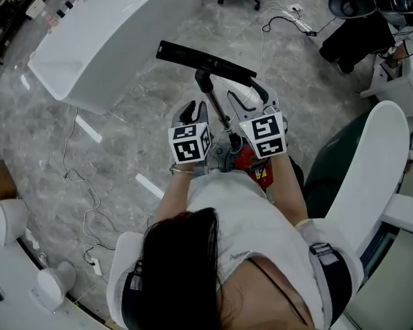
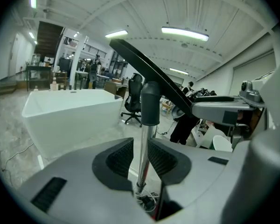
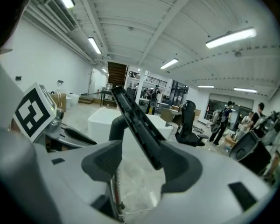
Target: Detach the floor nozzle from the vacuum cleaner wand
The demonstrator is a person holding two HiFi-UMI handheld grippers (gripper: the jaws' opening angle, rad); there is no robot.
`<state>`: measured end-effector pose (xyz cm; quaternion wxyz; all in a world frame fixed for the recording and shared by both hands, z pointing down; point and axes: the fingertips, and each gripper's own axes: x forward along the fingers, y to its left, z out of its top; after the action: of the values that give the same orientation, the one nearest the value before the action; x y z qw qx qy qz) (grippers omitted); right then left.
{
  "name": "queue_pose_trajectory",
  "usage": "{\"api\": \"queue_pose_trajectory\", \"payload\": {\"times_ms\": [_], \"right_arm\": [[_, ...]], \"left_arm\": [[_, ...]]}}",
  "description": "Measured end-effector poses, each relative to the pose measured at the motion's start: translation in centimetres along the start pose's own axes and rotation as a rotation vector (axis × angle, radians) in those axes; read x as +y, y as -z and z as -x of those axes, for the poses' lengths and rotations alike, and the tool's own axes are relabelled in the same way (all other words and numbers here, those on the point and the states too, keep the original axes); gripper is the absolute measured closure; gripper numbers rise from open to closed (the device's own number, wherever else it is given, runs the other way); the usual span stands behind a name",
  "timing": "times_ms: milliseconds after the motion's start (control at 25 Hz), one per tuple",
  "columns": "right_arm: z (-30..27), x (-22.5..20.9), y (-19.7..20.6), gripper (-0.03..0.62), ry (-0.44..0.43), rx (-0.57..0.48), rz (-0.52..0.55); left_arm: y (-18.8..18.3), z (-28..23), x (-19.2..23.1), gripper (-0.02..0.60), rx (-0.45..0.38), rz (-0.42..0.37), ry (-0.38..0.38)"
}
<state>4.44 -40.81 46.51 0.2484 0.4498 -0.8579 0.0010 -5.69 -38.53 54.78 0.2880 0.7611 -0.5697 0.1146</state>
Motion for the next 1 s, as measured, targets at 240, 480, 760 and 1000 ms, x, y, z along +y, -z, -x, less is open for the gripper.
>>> {"api": "queue_pose_trajectory", "payload": {"times_ms": [240,480,760,1000], "right_arm": [[-1.5,-0.7,-0.8,0.329,-0.03,0.063,0.139],[-2.9,-0.8,-1.0,0.304,-0.034,0.105,0.253],[-4.6,-1.4,-1.0,0.304,-0.047,0.184,0.394],[-6.1,-0.9,-1.5,0.304,-0.092,0.23,0.49]], "left_arm": [[-0.4,-0.9,0.1,0.487,0.011,-0.005,0.03],[-0.3,-1.4,0.8,0.474,0.013,0.003,0.042],[0.0,-2.2,0.9,0.472,0.027,-0.002,0.051],[0.0,-2.2,0.7,0.472,0.031,-0.009,0.062]]}}
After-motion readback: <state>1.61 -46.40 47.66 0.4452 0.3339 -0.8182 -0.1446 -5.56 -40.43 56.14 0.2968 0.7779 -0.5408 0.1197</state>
